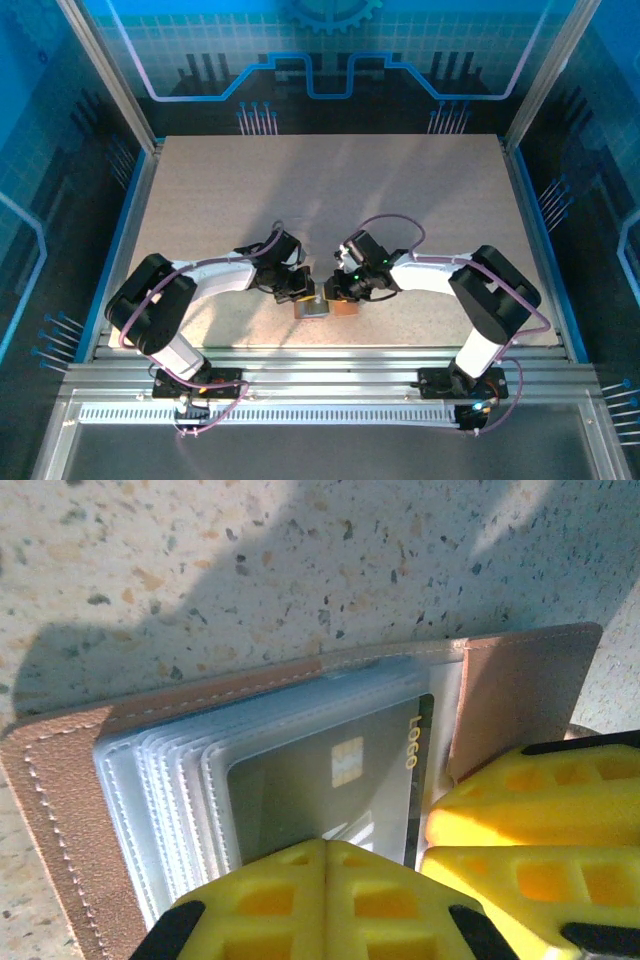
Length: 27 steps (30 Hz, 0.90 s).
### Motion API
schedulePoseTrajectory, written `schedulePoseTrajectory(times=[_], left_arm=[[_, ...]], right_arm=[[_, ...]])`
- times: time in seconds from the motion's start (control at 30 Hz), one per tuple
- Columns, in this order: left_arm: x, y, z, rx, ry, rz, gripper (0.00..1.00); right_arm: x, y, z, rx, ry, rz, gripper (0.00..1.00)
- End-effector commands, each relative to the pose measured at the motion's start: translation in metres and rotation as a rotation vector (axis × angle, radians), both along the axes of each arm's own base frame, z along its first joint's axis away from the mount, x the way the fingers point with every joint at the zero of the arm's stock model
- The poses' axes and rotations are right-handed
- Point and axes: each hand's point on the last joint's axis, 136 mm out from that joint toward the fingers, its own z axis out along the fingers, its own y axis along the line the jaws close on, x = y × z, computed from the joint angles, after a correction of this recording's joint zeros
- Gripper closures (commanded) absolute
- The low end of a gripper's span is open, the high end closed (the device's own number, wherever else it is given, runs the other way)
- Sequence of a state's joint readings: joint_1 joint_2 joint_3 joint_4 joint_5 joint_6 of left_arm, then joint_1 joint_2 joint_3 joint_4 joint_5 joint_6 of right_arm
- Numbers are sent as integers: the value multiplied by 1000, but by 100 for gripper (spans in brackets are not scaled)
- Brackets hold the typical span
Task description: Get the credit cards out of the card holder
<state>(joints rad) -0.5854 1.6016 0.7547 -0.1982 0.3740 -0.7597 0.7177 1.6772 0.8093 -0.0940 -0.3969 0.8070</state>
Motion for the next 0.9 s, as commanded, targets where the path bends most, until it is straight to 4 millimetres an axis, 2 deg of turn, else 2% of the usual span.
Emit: schedulePoseTrajectory(times=[0.0, 0.3, 0.87], left_arm=[[-9, 10, -9, 51, 34, -4, 100], [-10, 11, -9, 52, 36, -3, 100], [-9, 10, -6, 45, 33, -4, 100]], right_arm=[[6, 2, 17, 21, -41, 6, 78], [4, 12, 12, 77, 0, 12, 78], [1, 7, -5, 22, 18, 11, 74]])
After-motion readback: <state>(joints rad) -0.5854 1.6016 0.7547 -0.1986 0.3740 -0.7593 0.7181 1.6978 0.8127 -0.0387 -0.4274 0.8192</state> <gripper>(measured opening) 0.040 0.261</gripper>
